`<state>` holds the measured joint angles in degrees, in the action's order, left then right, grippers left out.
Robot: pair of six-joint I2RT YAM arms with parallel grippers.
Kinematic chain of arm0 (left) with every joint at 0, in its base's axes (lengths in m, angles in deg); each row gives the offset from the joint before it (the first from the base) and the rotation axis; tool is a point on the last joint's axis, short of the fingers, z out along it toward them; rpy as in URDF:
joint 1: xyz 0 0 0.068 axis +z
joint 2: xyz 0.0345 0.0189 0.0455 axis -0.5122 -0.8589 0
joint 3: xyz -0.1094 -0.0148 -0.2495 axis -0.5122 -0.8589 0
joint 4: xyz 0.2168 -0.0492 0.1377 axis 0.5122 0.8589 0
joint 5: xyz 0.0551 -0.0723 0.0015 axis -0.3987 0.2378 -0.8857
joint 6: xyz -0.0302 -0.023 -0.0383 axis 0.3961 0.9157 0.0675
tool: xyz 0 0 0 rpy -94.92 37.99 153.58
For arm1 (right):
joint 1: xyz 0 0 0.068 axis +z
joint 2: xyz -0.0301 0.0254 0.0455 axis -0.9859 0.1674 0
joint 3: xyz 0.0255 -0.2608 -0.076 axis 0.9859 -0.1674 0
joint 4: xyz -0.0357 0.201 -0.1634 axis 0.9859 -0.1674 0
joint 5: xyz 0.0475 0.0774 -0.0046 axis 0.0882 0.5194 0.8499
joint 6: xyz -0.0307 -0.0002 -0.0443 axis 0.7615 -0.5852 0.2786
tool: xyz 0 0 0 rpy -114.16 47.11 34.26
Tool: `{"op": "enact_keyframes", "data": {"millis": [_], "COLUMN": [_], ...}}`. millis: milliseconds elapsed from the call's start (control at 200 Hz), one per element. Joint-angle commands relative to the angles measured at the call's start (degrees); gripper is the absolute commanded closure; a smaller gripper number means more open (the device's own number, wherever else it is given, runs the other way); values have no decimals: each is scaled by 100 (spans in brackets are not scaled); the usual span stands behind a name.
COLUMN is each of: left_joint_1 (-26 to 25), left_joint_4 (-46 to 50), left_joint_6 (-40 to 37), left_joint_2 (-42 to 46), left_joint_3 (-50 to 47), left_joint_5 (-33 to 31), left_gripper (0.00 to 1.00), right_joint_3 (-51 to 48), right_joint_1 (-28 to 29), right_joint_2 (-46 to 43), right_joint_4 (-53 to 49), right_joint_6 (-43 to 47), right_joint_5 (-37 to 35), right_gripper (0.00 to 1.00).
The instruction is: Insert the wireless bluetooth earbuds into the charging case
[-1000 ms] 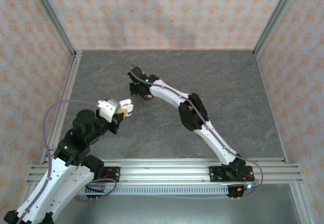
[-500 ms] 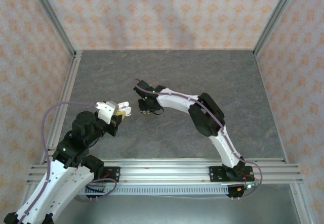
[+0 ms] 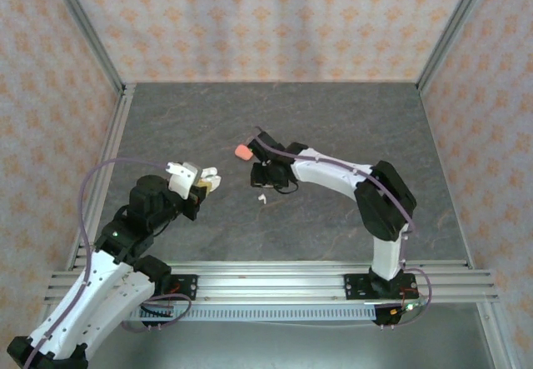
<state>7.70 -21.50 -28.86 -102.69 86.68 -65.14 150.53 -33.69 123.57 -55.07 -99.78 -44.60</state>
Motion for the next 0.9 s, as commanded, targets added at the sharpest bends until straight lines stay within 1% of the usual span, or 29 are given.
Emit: {"op": "enact_keyframes", "data": {"millis": [0,75,160,235,315,545,896], "left_joint_1": [49,46,44,46,45,48,52], "left_joint_4": [-277,-287,-280,-271,-272,-262,-290], "left_joint_6": [31,27,32,31,40,1,-47], "left_joint_2": [-9,-12,-32,-53,-62,-48,-73], "left_joint_3": [151,131,82,52,8,-56,-119], "left_joint_5": [127,170,219,263,309,246,232], "left_gripper": [100,100,100,100,100,100,100], "right_joint_3": [312,678,1240,1764,2118,2605,2779], "right_joint_1": [-173,-176,-177,-140,-74,85,139], "right_joint_2": [-150,55,467,873,1189,1823,2191], "right_joint_4": [-446,-912,-1691,-2406,-2824,-3278,-3257], "right_joint_6": [122,542,1067,1449,1665,1826,1848], "right_joint_5": [366,416,532,349,157,67,67], "right_gripper": [58,56,51,50,50,50,53]}}
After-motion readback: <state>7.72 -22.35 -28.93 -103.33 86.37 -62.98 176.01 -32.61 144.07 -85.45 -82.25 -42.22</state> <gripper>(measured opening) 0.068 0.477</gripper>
